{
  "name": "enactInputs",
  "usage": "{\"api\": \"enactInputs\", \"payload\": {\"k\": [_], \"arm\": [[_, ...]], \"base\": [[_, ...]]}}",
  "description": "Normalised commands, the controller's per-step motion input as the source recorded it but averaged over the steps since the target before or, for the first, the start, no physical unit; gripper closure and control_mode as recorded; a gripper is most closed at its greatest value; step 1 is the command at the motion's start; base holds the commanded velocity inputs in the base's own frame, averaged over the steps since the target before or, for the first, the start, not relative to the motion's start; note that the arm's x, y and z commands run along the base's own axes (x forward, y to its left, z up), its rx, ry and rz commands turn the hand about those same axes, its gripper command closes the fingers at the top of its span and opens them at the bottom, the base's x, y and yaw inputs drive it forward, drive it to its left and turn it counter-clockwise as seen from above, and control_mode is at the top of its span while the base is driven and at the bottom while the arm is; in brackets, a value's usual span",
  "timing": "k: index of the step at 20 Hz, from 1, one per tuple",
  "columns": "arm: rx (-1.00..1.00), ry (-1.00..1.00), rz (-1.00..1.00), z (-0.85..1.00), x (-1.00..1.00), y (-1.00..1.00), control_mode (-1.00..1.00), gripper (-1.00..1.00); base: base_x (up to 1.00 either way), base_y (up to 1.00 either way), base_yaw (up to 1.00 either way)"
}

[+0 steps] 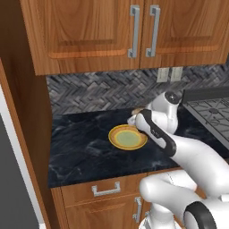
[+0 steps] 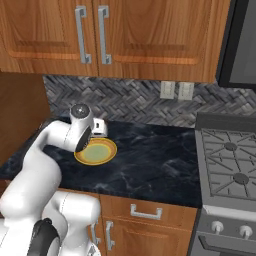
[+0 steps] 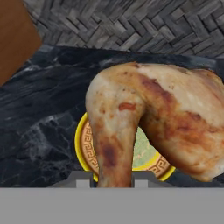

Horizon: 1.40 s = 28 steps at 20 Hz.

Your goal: Pick chicken drumstick from the fridge and place it on the plate on the counter.

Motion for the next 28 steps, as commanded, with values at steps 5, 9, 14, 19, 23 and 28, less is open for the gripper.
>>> {"api": "enactInputs", "payload": {"k": [5,9,14,19,23,28], "arm": [[0.00,0.04,0.10,-0.33,0.26,-0.11,-1.00,1.00],[0.00,0.05,0.07,-0.21,0.33,-0.01,-1.00,1.00],[0.00,0.05,0.05,-0.17,0.23,0.00,-1.00,1.00],[0.00,0.06,0.04,-0.19,0.19,0.00,-1.00,1.00],[-0.02,0.09,0.03,-0.18,0.06,0.00,-1.00,1.00],[-0.04,0.11,0.01,-0.16,0.00,0.00,-1.00,1.00]], "base": [[0.00,0.00,0.00],[0.00,0.00,0.00],[0.00,0.00,0.00],[0.00,0.00,0.00],[0.00,0.00,0.00],[0.00,0.00,0.00]]}}
